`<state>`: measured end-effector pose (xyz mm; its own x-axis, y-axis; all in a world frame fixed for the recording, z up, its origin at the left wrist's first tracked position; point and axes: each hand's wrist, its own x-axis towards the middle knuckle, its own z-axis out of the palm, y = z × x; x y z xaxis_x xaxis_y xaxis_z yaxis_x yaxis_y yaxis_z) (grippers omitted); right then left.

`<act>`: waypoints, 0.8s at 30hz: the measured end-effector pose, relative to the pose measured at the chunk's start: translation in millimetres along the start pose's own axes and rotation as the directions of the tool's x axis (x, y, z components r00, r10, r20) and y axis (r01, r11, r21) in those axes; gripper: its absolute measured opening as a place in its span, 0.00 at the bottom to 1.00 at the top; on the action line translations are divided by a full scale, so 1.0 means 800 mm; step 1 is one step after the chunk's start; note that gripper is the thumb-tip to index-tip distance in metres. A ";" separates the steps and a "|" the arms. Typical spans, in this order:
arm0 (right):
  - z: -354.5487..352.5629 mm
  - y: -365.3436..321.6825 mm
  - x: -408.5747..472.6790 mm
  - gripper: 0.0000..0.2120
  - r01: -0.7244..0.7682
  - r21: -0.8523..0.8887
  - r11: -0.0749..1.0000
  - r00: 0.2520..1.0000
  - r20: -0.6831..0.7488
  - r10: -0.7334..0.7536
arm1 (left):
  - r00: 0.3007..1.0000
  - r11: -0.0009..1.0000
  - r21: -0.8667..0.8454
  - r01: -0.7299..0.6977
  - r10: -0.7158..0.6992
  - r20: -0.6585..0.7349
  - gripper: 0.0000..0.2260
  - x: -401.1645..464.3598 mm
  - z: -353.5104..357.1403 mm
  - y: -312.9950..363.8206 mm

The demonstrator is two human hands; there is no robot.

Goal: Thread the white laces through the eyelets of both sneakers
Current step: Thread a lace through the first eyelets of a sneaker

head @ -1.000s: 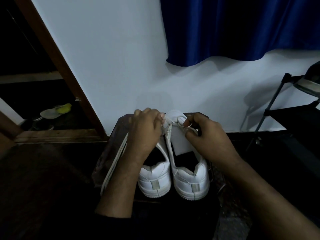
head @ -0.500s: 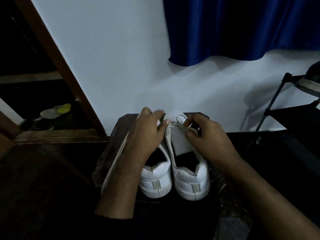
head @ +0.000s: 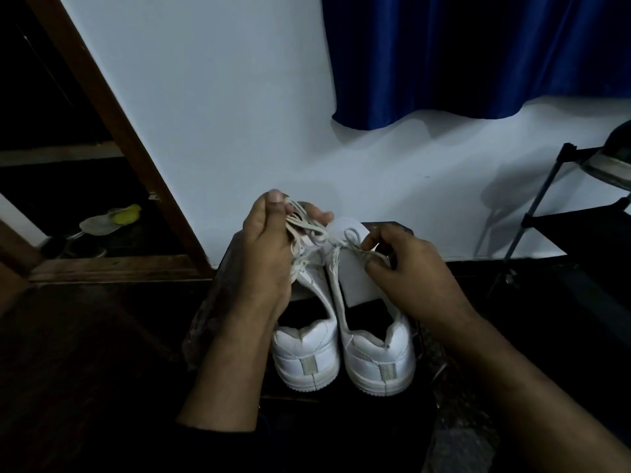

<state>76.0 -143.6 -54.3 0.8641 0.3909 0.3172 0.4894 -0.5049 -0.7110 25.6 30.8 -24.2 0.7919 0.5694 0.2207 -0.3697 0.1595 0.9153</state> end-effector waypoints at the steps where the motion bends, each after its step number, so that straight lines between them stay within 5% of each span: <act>1: 0.000 0.000 0.000 0.09 -0.003 0.002 1.000 1.000 0.000 0.003 | 0.999 0.996 -0.081 0.047 -0.047 0.003 0.14 0.000 0.003 0.004; 2: 0.000 0.000 0.000 0.09 -0.005 0.007 1.000 1.000 0.000 0.005 | 0.998 0.996 -0.068 0.055 -0.055 0.006 0.14 0.001 0.004 0.006; 4: 0.000 0.001 0.000 0.09 -0.005 0.014 1.000 1.000 0.000 0.005 | 0.997 0.959 0.276 -0.067 0.057 0.044 0.14 0.002 0.001 0.006; 6: 0.000 0.002 0.000 0.09 -0.001 0.007 1.000 1.000 -0.005 0.001 | 0.956 0.616 0.732 -0.291 0.165 0.241 0.11 0.001 -0.006 0.001; 8: -0.001 0.002 -0.001 0.09 0.003 0.003 1.000 1.000 -0.023 -0.003 | 0.925 0.166 0.910 -0.380 0.065 0.375 0.14 0.000 -0.012 -0.006; 10: -0.002 0.002 -0.002 0.09 0.005 0.003 1.000 0.999 -0.044 -0.005 | 0.933 0.055 0.933 -0.355 -0.045 0.357 0.14 0.004 -0.018 -0.010; 13: -0.001 0.004 -0.002 0.08 0.011 -0.010 1.000 0.998 -0.054 -0.012 | 0.932 0.116 0.928 -0.355 -0.034 0.361 0.08 0.007 -0.024 -0.014; 16: 0.001 0.004 -0.001 0.08 0.002 -0.016 1.000 0.999 -0.051 -0.003 | 0.919 0.229 0.892 -0.390 0.162 0.360 0.08 0.002 -0.020 -0.015; 19: 0.002 0.003 -0.001 0.09 -0.001 -0.017 1.000 0.999 -0.043 0.000 | 0.925 0.461 0.812 -0.358 0.296 0.239 0.10 0.007 -0.020 -0.013; 24: 0.003 0.004 0.000 0.09 0.004 -0.003 1.000 0.999 -0.032 -0.004 | 0.957 0.816 0.501 -0.288 0.235 0.168 0.11 -0.002 -0.010 -0.002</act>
<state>77.1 -143.2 -57.8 0.8654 0.3681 0.3401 0.4933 -0.5058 -0.7077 21.2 36.0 -28.6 0.7529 0.4471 0.4829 -0.2862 -0.4383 0.8521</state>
